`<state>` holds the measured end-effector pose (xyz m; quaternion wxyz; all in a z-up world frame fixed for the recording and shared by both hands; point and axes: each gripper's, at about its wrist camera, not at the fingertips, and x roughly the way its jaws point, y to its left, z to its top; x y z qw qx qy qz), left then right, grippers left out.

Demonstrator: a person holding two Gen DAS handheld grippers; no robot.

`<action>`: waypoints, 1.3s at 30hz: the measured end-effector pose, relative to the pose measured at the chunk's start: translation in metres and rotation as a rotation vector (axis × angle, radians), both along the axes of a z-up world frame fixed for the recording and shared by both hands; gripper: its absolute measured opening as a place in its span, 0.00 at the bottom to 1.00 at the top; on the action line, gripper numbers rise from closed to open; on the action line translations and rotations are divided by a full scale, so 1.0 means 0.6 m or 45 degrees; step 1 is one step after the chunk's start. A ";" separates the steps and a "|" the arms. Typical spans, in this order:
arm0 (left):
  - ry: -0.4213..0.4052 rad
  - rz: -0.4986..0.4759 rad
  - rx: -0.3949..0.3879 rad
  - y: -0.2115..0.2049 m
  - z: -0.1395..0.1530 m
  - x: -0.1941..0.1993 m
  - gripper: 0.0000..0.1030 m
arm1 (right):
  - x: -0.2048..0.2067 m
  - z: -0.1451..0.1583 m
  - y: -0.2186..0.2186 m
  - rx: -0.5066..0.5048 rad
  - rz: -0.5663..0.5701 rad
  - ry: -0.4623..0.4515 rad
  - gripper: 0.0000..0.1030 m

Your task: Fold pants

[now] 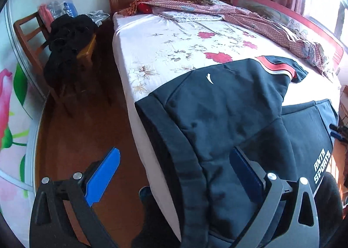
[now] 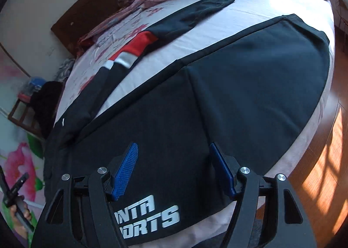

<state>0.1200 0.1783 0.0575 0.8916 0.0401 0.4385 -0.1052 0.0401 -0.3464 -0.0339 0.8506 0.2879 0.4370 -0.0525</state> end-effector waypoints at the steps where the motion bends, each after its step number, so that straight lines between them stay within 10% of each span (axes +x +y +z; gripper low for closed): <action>1: 0.003 -0.003 -0.065 0.018 -0.004 0.020 0.98 | 0.008 -0.001 0.026 -0.013 0.040 0.007 0.66; 10: 0.061 -0.078 -0.345 0.102 -0.099 0.166 0.89 | 0.051 -0.008 0.091 -0.071 0.081 0.101 0.66; 23: 0.117 -0.156 -0.437 0.097 -0.153 0.220 0.67 | 0.053 -0.012 0.110 -0.191 0.091 0.169 0.66; 32: -0.029 -0.053 -0.271 0.069 -0.085 0.167 0.10 | 0.060 -0.015 0.123 -0.229 0.131 0.165 0.77; 39: -0.191 -0.110 -0.422 0.032 0.020 0.076 0.07 | 0.122 0.037 0.030 0.212 -0.081 0.151 0.77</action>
